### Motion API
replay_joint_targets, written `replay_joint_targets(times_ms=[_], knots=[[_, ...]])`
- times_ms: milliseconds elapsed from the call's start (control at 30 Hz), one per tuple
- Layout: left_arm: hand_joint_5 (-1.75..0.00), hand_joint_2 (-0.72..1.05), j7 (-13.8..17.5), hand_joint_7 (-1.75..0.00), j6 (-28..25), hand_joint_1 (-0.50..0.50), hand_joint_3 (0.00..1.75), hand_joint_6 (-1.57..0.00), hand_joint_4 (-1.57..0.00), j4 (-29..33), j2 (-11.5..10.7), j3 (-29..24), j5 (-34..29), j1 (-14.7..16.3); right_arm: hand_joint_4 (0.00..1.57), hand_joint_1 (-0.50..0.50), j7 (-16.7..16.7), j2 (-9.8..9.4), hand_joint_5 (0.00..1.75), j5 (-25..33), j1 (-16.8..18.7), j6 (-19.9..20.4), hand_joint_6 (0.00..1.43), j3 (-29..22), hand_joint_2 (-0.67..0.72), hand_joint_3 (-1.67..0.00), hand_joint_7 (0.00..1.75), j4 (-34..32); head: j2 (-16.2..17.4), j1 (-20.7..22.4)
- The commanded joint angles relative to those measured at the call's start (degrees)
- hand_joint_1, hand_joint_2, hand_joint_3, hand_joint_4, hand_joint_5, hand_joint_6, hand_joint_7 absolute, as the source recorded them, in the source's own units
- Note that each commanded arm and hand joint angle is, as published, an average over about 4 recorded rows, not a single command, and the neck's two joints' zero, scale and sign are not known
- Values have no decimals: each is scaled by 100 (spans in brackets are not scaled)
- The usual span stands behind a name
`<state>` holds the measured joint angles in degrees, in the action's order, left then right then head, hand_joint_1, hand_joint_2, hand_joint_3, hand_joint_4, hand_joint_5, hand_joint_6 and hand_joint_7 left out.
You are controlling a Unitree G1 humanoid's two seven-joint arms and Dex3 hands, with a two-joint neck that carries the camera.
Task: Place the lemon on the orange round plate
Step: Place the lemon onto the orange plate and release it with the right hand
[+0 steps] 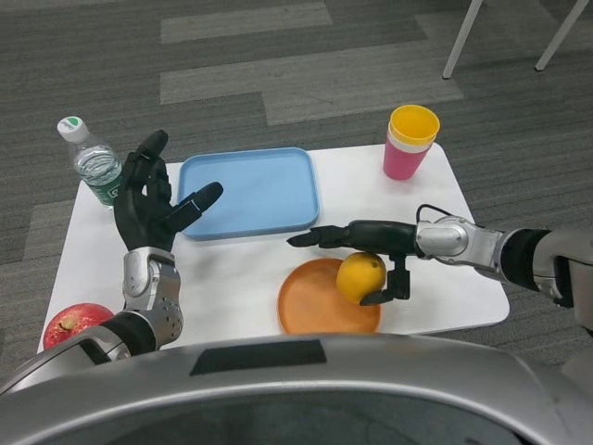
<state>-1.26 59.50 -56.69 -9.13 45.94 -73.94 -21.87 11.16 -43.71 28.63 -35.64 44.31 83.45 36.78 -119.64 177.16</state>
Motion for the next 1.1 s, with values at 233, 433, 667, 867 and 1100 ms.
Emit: replay_joint_targets(times_ms=[233,433,667,867,1100], knots=[[-21,43,29,-63,-35,50,9,-58,0,-61,16,-67,-15,25,0,-40,84,-59,0,2,-52,17,0,-40,9,-141,0,-131,19,67],[-21,43,29,-63,-35,50,9,-58,0,-61,20,-85,-15,51,0,-42,97,-59,0,2,-105,17,0,-44,12,-135,0,-184,31,100],[-21,43,29,-59,-35,50,9,-58,0,-61,25,-85,-15,51,0,-45,130,-67,0,-7,-134,17,0,-40,22,-141,0,-254,19,109],[-21,43,29,-59,-35,50,9,-58,0,-61,34,-85,-15,51,0,-46,154,-74,0,-7,-160,25,0,-40,28,-149,0,-320,15,115],[-21,43,29,-59,-35,50,9,-58,0,-61,34,-85,-15,51,0,-46,176,-76,0,-7,-162,34,0,-141,28,-151,0,-351,21,106]])
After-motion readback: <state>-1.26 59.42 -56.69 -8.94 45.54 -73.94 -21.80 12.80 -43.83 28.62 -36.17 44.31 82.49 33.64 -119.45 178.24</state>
